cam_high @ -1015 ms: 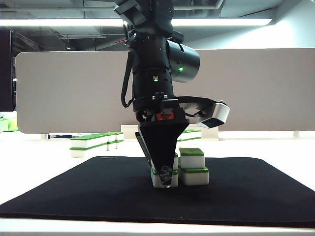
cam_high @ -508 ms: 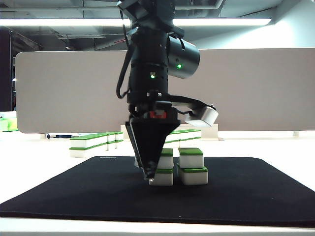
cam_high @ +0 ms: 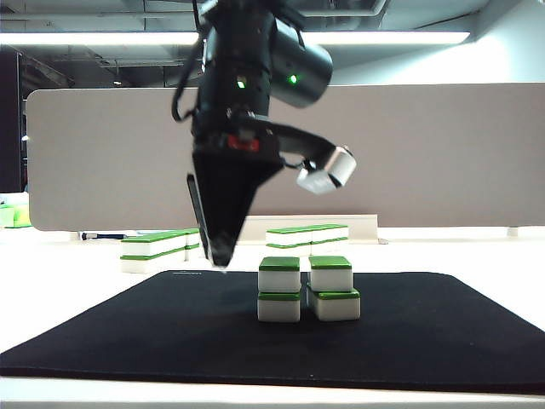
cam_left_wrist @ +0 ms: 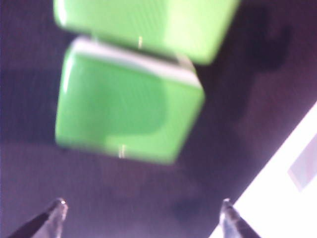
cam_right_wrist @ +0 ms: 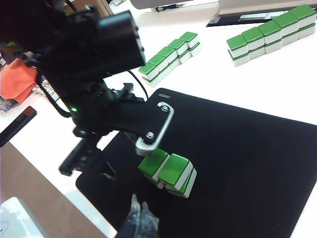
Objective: Take a mahjong tile from the mahjong wall and then place it on the table close to you.
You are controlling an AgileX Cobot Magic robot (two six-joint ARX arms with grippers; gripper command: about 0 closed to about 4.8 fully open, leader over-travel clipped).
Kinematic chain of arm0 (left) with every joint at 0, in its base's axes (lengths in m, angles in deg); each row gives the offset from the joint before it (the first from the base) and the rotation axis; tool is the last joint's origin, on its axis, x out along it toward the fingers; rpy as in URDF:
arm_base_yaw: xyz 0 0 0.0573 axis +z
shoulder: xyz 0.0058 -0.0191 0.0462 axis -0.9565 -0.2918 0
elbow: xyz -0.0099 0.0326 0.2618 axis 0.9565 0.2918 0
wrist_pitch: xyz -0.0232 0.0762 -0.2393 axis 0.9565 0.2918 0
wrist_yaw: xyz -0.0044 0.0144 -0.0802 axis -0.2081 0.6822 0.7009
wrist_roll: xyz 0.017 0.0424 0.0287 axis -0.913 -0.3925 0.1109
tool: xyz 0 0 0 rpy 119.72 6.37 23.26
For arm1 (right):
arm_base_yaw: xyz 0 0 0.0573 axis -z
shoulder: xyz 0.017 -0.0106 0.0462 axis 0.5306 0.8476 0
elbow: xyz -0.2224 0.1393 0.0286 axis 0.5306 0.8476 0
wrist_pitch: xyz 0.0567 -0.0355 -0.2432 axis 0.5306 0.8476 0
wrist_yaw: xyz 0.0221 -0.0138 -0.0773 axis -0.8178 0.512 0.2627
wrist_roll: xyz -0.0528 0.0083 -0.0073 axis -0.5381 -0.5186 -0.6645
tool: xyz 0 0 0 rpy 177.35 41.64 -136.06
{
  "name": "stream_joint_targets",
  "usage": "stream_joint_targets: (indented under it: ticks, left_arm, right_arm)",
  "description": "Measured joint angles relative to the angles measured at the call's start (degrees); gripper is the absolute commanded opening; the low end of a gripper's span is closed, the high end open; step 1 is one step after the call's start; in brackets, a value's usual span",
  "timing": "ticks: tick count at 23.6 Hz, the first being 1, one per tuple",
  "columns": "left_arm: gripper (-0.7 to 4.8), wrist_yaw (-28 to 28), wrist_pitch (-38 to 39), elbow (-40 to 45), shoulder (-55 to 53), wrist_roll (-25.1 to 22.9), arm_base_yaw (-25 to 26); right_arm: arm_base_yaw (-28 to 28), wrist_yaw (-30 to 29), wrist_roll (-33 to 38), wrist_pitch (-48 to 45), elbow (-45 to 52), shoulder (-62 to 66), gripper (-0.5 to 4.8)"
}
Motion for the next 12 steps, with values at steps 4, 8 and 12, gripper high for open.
stream_joint_targets:
  ticks: [4,8,12]
  left_arm:
    - [3.61,-5.55,1.05,0.02,4.17,1.70,0.31]
    - [2.63,-16.65,1.05,0.04,8.31,3.72,0.35]
    - [2.07,-21.31,1.36,0.07,12.41,5.14,0.35]
  right_arm:
    - [0.00,0.00,0.00,0.02,0.00,0.00,-0.01]
    - [0.00,0.00,0.00,0.26,0.00,0.00,-0.01]
    - [0.02,1.75,0.02,5.14,0.00,0.02,-0.01]
